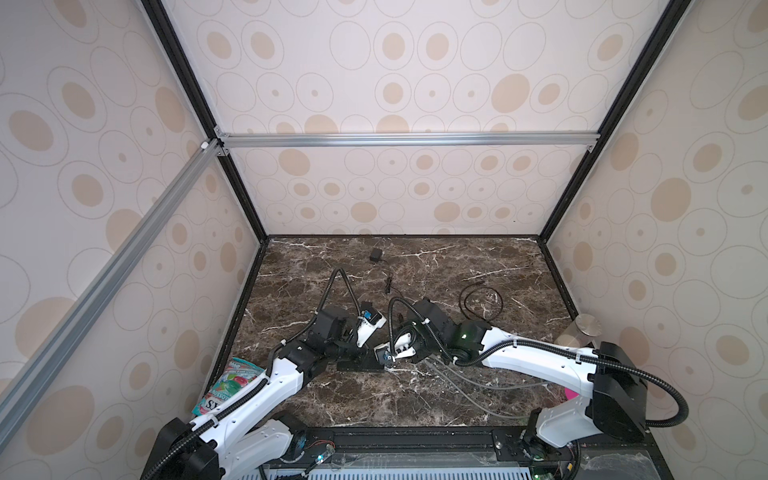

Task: Insert the plug into the switch port
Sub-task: 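Lower the plug toward the switch port with the right gripper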

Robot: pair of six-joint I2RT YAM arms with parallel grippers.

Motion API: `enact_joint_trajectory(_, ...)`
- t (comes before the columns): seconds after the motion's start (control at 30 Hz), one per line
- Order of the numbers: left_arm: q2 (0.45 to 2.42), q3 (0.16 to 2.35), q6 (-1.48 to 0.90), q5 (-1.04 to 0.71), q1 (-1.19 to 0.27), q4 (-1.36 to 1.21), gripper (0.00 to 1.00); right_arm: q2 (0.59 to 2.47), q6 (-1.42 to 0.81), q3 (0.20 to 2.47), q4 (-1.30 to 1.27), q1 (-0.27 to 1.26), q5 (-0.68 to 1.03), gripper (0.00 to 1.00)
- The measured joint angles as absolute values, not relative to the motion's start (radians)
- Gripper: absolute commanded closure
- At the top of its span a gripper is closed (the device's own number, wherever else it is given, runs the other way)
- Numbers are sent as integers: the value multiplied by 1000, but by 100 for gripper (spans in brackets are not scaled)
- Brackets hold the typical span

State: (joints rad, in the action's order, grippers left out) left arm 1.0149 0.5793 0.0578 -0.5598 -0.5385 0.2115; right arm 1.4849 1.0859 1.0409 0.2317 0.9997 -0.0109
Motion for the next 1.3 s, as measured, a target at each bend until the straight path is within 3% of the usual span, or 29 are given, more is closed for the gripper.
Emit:
enact_joint_trajectory(0.47, 1014, 579, 62, -556, -533, 227, 100, 1518, 1093, 1067, 242, 999, 7, 76)
enact_joint_trajectory(0.8, 993, 579, 61, -607, -530, 223, 100, 1467, 1087, 1004, 182, 999, 24, 73)
enact_joint_trajectory(0.93, 994, 579, 61, -627, -530, 223, 100, 1382, 1082, 919, 140, 999, 22, 66)
enact_joint_trajectory(1.3, 1034, 582, 59, -685, -530, 223, 100, 1322, 1090, 885, 126, 999, 20, 67)
